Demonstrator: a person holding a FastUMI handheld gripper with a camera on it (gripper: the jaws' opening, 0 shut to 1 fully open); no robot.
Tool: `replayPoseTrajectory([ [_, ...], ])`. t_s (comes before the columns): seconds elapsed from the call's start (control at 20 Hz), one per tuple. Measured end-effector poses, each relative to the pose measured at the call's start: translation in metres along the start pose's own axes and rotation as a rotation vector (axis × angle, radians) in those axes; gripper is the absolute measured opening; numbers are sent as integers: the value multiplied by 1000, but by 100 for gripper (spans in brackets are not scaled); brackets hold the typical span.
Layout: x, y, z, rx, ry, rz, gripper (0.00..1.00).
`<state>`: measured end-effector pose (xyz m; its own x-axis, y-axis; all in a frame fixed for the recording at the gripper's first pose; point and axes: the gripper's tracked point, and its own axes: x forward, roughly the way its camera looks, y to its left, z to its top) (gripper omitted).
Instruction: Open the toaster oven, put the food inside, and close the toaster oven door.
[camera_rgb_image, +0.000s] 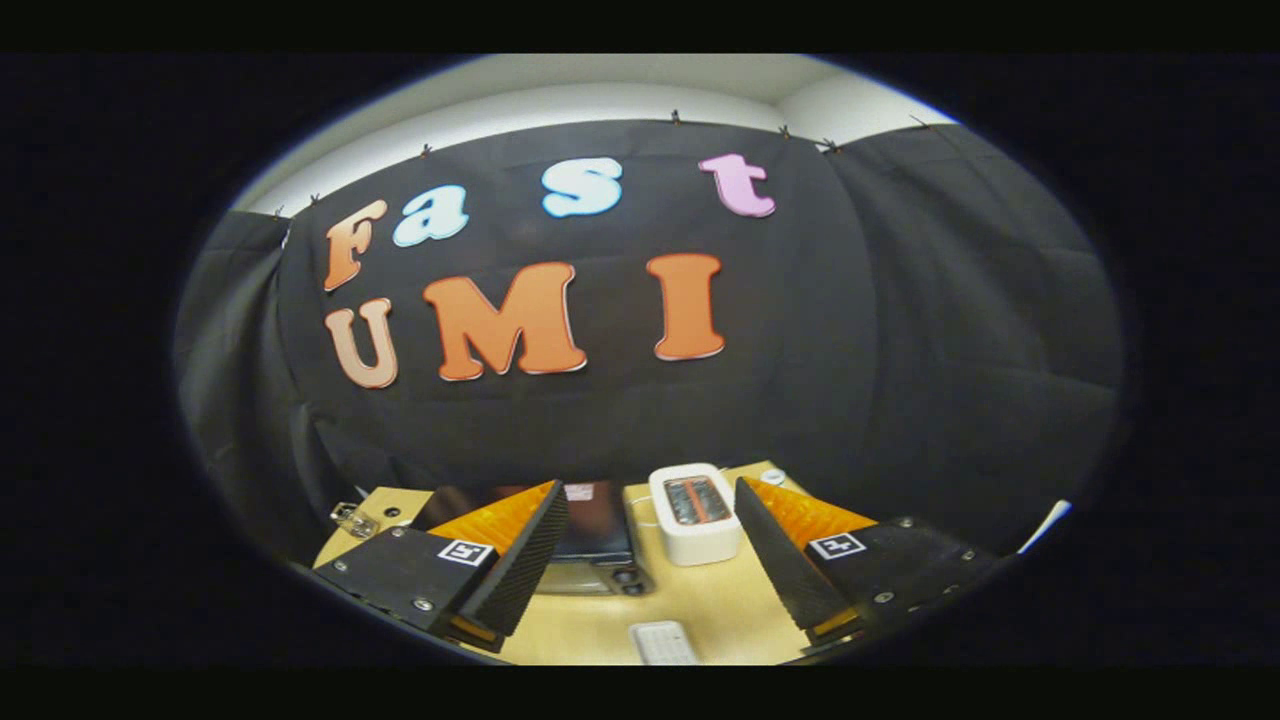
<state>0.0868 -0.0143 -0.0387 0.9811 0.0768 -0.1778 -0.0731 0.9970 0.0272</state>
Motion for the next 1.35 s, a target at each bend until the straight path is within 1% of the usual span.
replayPoseTrajectory([
  [0.05,-6,-9,13,-12,-24,-5,99],
  [0.2,-27,-31,42,-25,-71,16,98],
  [0.35,-44,-53,60,-29,-102,28,98],
  [0.6,-52,-85,59,-73,-130,26,99],
  [0.7,-52,-96,53,-76,-122,21,99],
  [1.05,-51,-118,54,-12,-144,22,99],
  [1.35,-52,-124,50,-3,-152,31,99],
])
